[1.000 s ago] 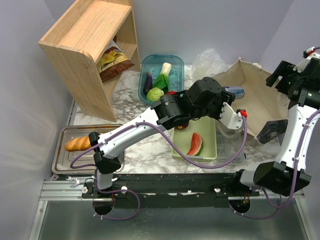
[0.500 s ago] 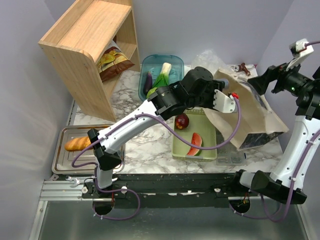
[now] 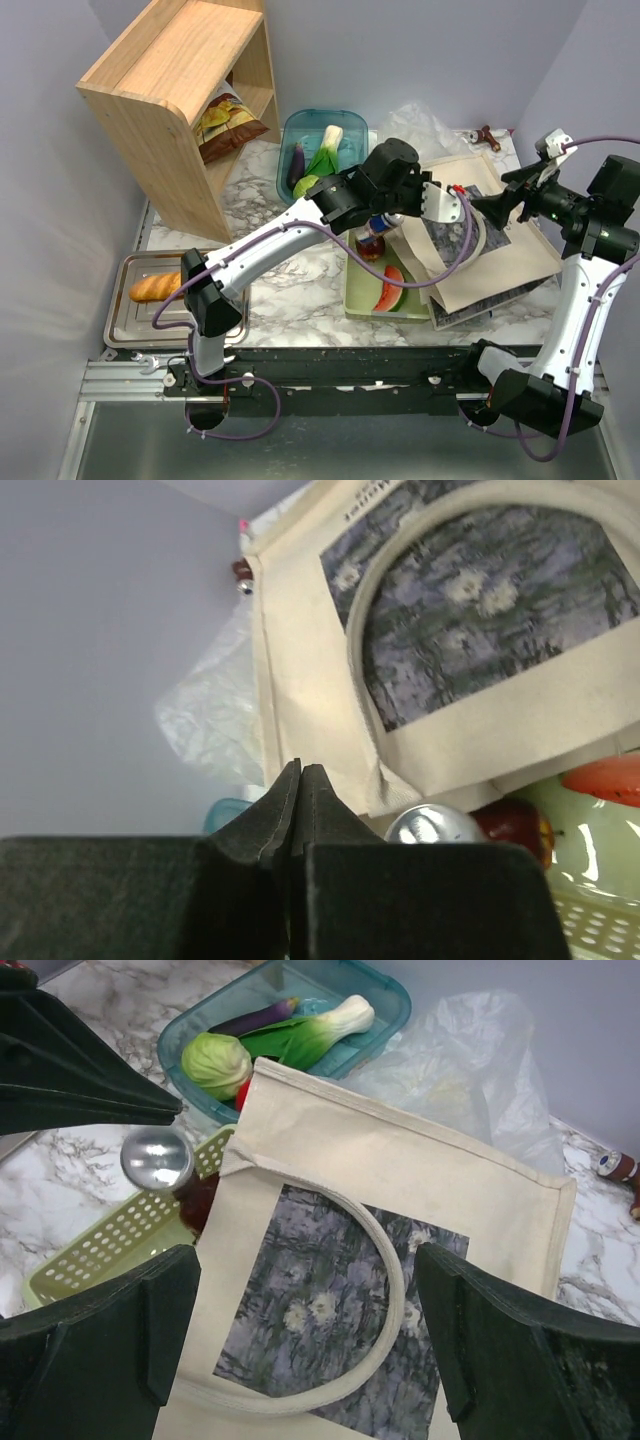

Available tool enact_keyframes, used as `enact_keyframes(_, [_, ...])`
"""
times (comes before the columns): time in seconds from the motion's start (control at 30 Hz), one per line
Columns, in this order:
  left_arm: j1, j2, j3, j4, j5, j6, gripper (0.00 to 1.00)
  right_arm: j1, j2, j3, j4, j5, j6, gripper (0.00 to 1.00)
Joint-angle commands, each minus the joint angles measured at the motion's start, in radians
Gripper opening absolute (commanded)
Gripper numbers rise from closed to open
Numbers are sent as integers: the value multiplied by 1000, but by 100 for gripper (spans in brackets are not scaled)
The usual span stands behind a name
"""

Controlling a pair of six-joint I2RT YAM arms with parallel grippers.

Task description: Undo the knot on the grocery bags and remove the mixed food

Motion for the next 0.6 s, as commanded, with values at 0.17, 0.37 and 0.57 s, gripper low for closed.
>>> enact_keyframes(0.17, [104, -166, -141, -112, 240, -220, 57, 0, -2, -26, -80, -2, -76, 94])
enact_keyframes(0.37, [203, -306, -396, -108, 345, -349, 74, 41, 48, 8, -222, 2, -147, 89])
enact_keyframes(0.57, [151, -294, -448, -162, 183, -509, 71, 106, 102, -2, -243, 113, -36, 82])
